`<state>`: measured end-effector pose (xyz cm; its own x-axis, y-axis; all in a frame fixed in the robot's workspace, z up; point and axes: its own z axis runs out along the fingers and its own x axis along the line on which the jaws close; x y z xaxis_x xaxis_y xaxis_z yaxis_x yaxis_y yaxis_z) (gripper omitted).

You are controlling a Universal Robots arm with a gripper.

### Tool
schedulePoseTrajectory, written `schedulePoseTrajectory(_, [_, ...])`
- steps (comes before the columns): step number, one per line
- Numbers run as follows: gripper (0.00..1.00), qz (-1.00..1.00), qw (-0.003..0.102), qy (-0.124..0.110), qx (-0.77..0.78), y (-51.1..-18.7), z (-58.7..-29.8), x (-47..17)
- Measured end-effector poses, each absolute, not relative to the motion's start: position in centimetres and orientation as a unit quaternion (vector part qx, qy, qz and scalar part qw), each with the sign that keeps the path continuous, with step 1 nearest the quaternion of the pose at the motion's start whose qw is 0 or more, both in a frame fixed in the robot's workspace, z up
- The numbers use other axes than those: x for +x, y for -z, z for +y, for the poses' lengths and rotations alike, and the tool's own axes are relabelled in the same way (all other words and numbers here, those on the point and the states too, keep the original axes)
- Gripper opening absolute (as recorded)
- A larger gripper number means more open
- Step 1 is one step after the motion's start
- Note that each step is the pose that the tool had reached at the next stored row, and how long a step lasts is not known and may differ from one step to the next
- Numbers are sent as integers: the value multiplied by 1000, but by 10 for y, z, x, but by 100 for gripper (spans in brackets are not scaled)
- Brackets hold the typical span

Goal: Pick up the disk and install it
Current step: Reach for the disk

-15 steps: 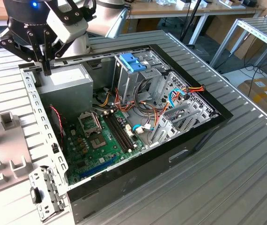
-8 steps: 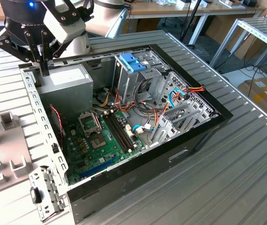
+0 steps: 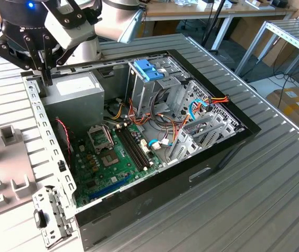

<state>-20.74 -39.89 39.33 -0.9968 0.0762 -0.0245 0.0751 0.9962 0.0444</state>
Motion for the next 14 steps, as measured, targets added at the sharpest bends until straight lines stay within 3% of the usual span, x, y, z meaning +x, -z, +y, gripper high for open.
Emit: schedulePoseTrajectory(14, [11,999,13,-22,38,-393,-399,-218])
